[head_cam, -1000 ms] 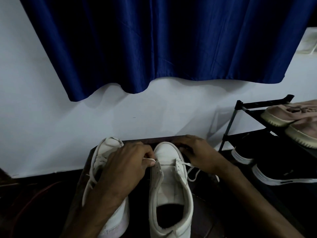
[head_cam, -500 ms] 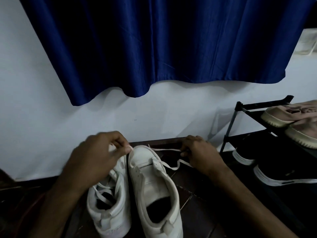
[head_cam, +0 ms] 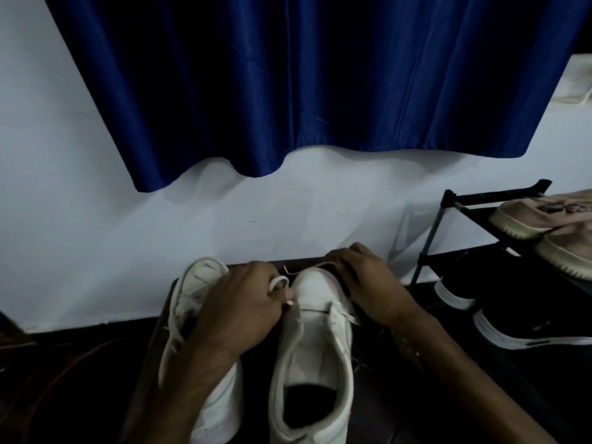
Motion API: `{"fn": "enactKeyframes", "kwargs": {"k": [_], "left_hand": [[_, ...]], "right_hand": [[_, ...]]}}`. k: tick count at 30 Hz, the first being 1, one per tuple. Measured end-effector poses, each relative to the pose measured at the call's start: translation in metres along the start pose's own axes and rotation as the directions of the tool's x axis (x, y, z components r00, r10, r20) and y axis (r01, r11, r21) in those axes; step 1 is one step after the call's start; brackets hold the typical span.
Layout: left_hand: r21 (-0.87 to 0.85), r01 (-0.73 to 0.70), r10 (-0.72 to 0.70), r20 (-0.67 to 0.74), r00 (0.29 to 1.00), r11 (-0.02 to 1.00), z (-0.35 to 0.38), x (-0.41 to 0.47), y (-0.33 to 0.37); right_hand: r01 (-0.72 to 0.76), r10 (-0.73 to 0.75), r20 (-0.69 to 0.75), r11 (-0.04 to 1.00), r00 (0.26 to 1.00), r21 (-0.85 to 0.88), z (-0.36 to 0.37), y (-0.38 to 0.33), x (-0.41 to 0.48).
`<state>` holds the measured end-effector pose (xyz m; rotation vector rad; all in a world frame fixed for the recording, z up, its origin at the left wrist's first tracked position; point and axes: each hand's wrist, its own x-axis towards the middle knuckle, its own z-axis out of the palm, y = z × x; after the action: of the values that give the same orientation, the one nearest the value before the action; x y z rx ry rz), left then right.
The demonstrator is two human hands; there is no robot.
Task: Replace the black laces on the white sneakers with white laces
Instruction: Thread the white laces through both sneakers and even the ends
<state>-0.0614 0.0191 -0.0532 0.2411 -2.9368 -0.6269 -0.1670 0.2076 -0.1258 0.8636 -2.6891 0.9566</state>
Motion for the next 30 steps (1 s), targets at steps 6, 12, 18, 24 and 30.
{"fn": "enactKeyframes", "kwargs": {"k": [6,12,18,24,30], "left_hand": [[-0.065,0.005,-0.004,0.016,1.0,0.998,-0.015,0.002,-0.006],[-0.021,-0.071,0.073,0.078,0.994,0.997,-0.02,-0.008,-0.003],[-0.102,-0.183,0.183,-0.002,0.983,0.978,-0.022,-0.004,-0.017],[-0.505,-0.252,0.25,-0.074,0.965,0.826,-0.061,0.002,-0.021],[-0.632,-0.396,0.277,-0.283,0.918,0.666,-0.124,0.019,0.017]], "right_hand": [[-0.187,0.221,0.034,0.888,0.975,-0.421,-0.015,0.012,-0.008],[-0.038,0.037,-0.013,0.99,0.999,-0.134,-0.018,0.021,-0.003],[0.069,-0.046,0.134,0.983,0.99,-0.17,0.003,0.037,0.002],[-0.028,0.054,0.091,0.964,0.994,-0.265,0.006,0.034,-0.002],[-0.254,0.483,-0.171,0.691,0.859,0.677,-0.06,-0.008,0.011]]}}
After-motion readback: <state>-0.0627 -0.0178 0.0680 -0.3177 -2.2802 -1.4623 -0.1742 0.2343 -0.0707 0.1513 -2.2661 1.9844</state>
